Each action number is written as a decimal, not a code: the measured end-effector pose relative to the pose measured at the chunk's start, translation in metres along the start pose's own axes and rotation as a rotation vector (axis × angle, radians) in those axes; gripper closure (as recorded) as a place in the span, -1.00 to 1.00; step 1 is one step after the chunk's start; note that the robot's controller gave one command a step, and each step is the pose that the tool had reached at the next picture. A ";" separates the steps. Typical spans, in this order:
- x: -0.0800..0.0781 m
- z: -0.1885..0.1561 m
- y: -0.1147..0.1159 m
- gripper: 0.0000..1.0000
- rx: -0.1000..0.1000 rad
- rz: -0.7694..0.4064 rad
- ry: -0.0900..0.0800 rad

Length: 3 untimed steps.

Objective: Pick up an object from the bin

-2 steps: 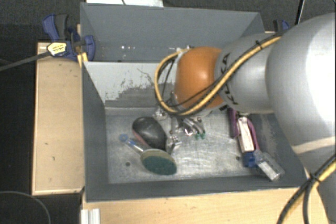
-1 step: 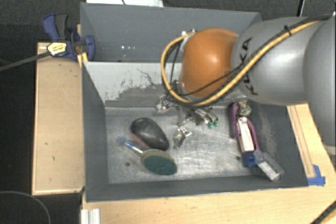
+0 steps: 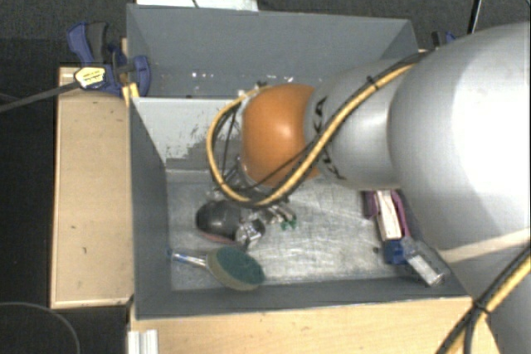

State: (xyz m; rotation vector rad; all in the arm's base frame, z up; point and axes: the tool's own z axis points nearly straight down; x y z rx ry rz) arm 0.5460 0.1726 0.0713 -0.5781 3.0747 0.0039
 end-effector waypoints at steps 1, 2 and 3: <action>0.001 -0.002 -0.001 1.00 -0.001 0.000 0.002; -0.009 -0.122 -0.009 1.00 0.001 0.015 0.004; 0.030 -0.192 -0.029 1.00 0.000 -0.369 0.006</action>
Offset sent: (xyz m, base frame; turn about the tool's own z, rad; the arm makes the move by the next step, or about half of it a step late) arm 0.0000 0.0000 0.0000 0.0000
